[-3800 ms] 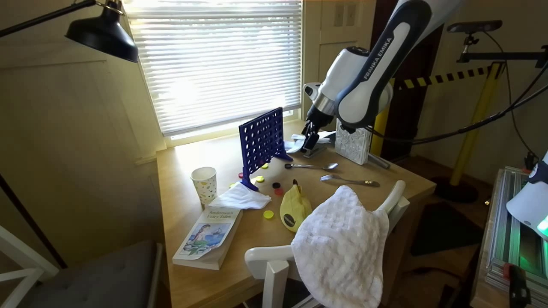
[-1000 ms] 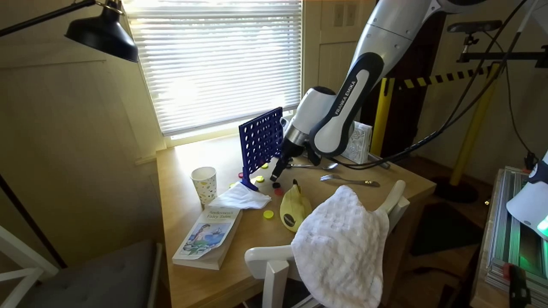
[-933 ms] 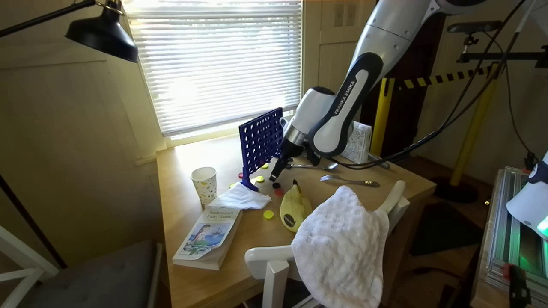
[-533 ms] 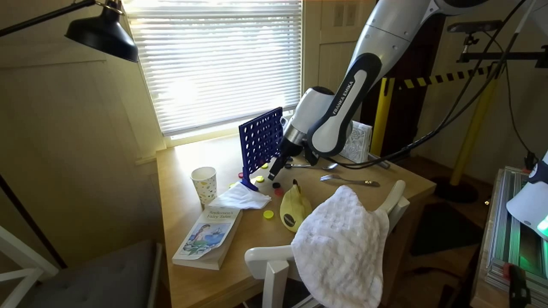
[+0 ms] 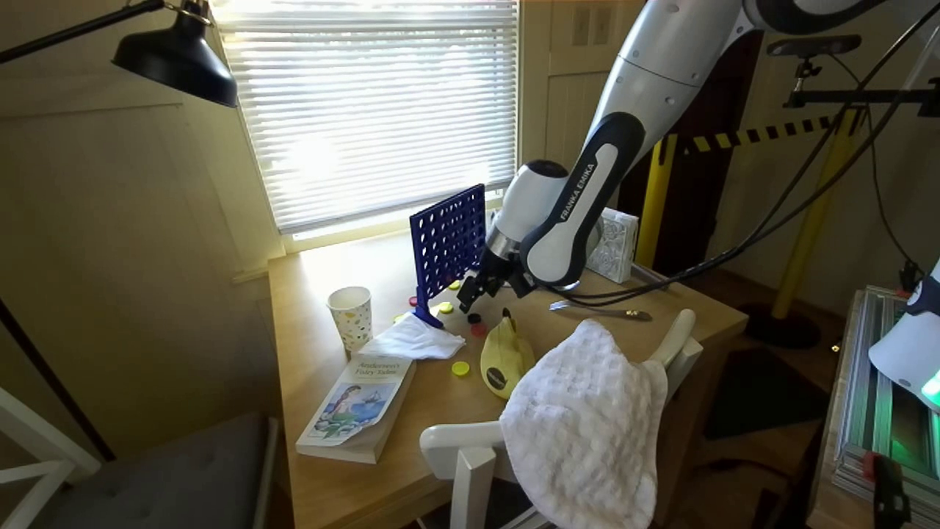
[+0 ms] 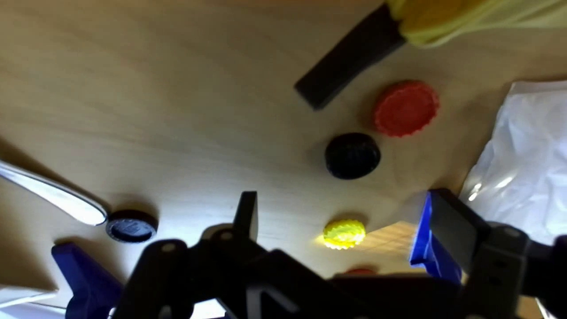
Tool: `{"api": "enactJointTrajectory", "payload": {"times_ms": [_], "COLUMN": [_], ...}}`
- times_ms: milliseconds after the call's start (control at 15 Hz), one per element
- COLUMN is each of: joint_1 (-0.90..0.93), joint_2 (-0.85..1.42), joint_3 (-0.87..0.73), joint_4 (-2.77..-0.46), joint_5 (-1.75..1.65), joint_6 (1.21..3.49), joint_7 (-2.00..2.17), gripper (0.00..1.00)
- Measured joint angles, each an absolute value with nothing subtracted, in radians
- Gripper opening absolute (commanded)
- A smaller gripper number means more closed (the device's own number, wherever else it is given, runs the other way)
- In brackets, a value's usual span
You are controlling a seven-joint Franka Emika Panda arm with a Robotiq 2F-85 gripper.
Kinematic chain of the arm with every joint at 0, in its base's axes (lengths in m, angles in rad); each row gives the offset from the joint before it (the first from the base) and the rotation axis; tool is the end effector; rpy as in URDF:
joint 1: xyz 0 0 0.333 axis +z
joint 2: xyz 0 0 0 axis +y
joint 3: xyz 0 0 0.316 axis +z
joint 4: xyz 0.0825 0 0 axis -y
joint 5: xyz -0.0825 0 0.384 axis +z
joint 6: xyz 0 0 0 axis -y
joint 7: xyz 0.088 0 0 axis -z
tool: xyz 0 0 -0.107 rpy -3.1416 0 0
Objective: Put one orange chip and black chip in the blue gameboard.
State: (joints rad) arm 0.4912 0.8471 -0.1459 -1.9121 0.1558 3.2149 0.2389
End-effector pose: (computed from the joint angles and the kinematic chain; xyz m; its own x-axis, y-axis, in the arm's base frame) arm 0.6040 0.2079 0.1035 0.8913 0.0061 0.4533 0.0371 -0.9975 -0.0596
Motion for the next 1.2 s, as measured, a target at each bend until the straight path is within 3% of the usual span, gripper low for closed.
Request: {"api": "enactJointTrajectory", "payload": {"times_ms": [400, 667, 800, 1200], "joint_1": [0.515, 0.515, 0.515, 0.525], "joint_2": [0.885, 0.89, 0.893, 0.915], "joint_3": [-0.148, -0.154, -0.156, -0.168], "joint_4": [-1.853, -1.823, -1.809, -1.767], "joint_5": [0.161, 0.161, 0.159, 0.156], "joint_6": [3.164, 3.109, 3.08, 3.033], "joint_7": [0.305, 0.31, 0.31, 0.324], "gripper": [1.0, 0.79, 0.74, 0.81]}}
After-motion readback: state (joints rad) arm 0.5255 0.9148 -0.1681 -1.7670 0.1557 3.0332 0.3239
